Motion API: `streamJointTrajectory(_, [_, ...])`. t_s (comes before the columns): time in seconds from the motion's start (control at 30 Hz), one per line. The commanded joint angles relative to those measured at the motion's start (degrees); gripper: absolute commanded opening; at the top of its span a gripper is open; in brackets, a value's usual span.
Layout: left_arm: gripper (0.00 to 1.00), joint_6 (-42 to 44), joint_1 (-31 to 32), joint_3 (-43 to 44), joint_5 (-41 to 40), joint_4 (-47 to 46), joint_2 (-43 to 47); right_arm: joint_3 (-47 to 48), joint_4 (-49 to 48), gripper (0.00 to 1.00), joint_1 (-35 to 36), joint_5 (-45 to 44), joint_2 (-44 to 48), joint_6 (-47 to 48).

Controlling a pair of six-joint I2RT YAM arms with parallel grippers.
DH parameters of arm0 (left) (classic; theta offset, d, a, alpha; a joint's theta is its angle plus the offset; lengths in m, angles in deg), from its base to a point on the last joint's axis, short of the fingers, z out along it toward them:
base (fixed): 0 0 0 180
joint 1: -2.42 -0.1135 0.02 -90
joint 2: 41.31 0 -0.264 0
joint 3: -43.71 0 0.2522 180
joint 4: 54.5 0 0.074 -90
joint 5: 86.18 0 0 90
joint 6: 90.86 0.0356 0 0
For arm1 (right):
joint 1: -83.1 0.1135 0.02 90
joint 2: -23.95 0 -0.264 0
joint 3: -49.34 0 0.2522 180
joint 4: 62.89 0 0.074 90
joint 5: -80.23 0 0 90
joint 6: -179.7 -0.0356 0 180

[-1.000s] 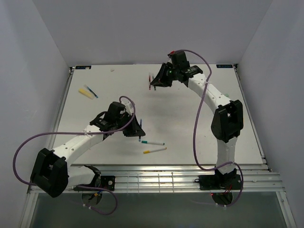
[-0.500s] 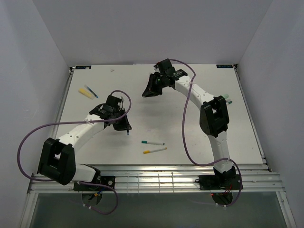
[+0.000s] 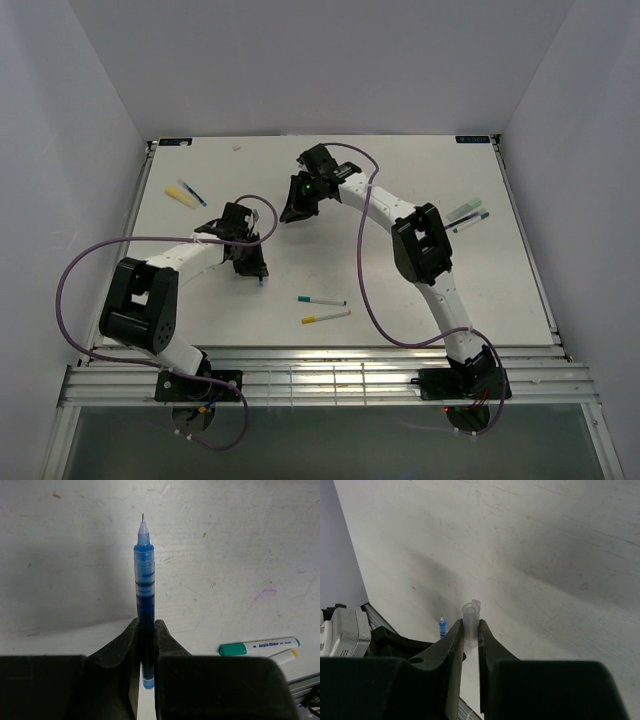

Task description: Open the pen caps

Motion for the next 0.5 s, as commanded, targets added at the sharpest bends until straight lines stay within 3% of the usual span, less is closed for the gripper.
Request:
streamJointTrajectory(0.0, [0.00, 3.73, -0.36, 0.62, 4.54, -4.93, -1.55, 3.38, -2.78, 0.08, 1.13, -0.25, -2.22, -1.34])
streamJointTrajectory(0.2, [0.00, 4.62, -0.62, 1.94, 4.45, -6.34, -4.45, 3.11, -5.60, 0.08, 2.10, 0.54, -3.89, -2.84])
streamJointTrajectory(0.47, [0.12, 4.62, -0.97, 2.03, 3.14, -5.99, -7.18, 4.70, -5.86, 0.08, 2.63, 0.55, -6.53, -3.02])
